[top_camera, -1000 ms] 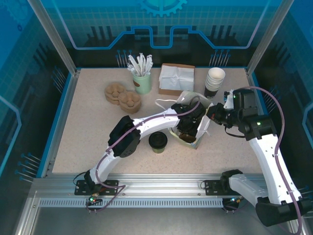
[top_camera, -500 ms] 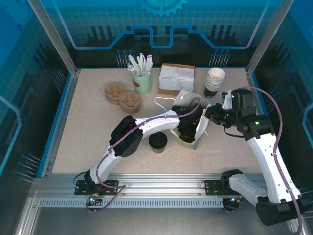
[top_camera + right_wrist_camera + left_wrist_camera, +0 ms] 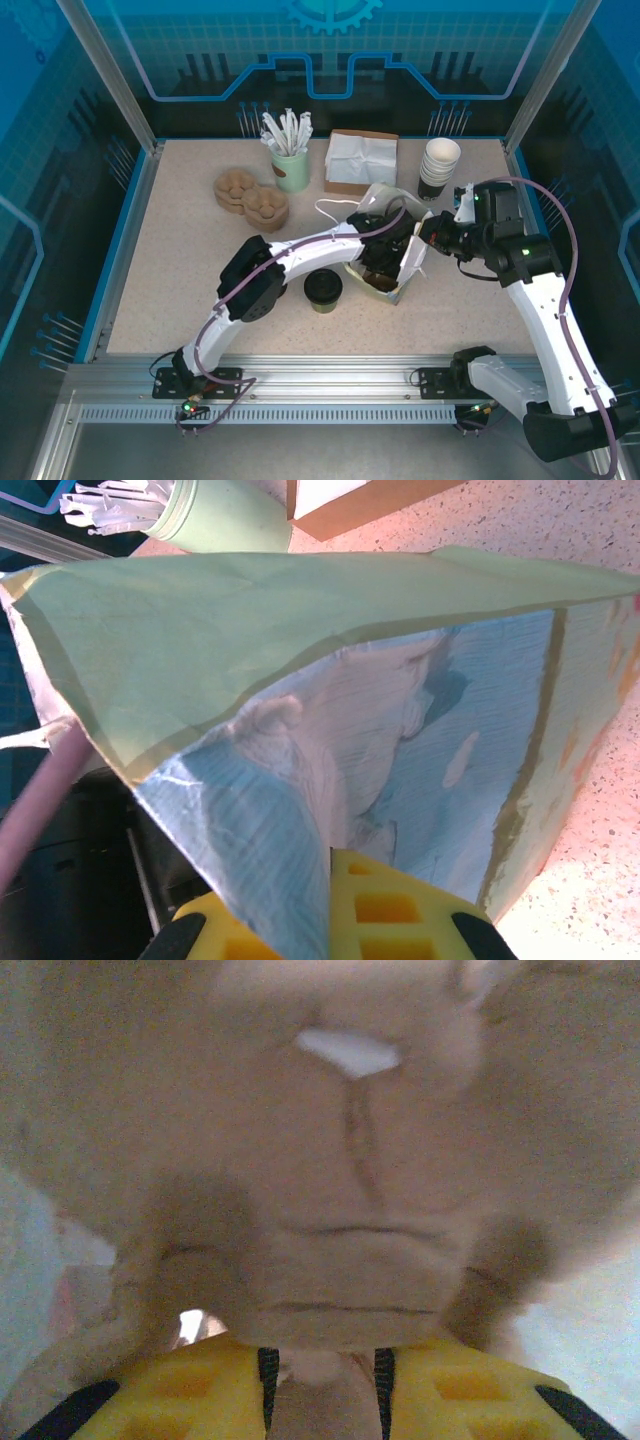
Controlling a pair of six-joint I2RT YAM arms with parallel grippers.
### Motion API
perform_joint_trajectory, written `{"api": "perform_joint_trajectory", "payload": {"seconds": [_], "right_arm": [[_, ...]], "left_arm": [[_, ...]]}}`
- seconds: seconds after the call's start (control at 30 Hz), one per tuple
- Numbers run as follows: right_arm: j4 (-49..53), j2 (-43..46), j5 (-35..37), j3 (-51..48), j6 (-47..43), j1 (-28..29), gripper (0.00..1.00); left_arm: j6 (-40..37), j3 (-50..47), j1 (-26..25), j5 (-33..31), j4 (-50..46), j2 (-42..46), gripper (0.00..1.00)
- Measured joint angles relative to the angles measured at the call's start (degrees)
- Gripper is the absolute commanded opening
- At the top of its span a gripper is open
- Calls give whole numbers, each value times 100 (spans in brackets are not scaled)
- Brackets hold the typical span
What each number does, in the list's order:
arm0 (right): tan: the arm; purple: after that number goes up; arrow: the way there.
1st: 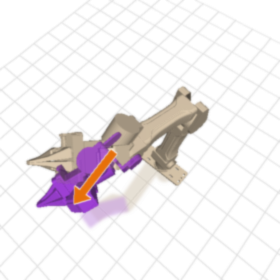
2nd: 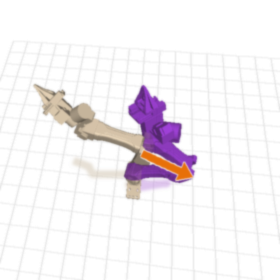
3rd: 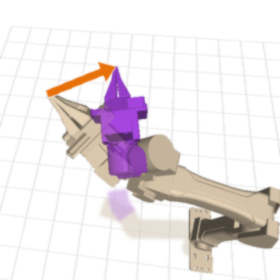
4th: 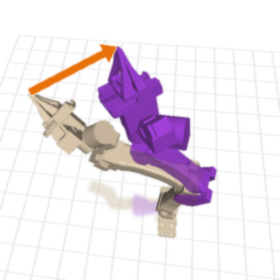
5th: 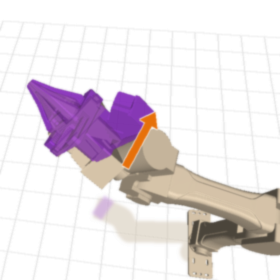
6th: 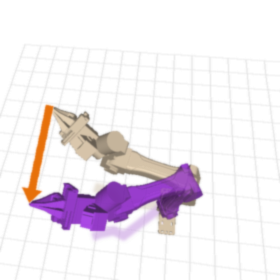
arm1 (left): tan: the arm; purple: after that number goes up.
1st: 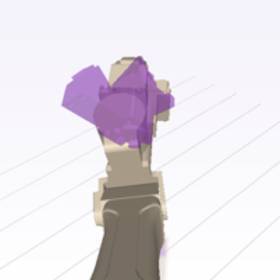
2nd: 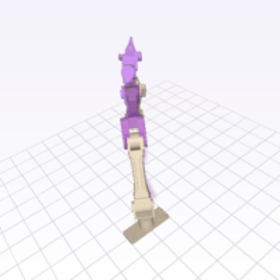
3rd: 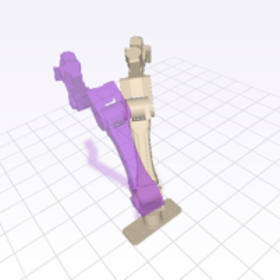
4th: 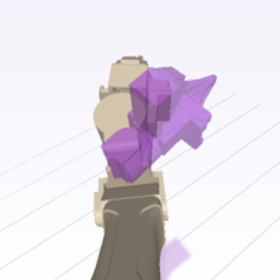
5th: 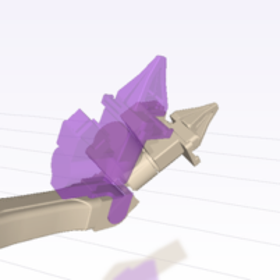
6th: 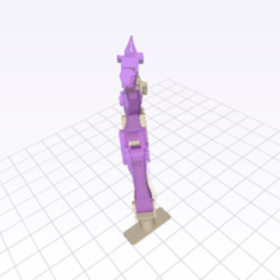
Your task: Pack the takeout coffee
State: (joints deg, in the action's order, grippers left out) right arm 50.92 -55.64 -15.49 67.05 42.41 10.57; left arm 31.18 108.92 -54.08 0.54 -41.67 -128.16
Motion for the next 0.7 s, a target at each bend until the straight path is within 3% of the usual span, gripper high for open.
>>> {"api": "perform_joint_trajectory", "payload": {"seconds": [0.7], "right_arm": [[-7,-70,-24,0,4,4,0]], "left_arm": [[44,-46,35,4,177,-306,35]]}}
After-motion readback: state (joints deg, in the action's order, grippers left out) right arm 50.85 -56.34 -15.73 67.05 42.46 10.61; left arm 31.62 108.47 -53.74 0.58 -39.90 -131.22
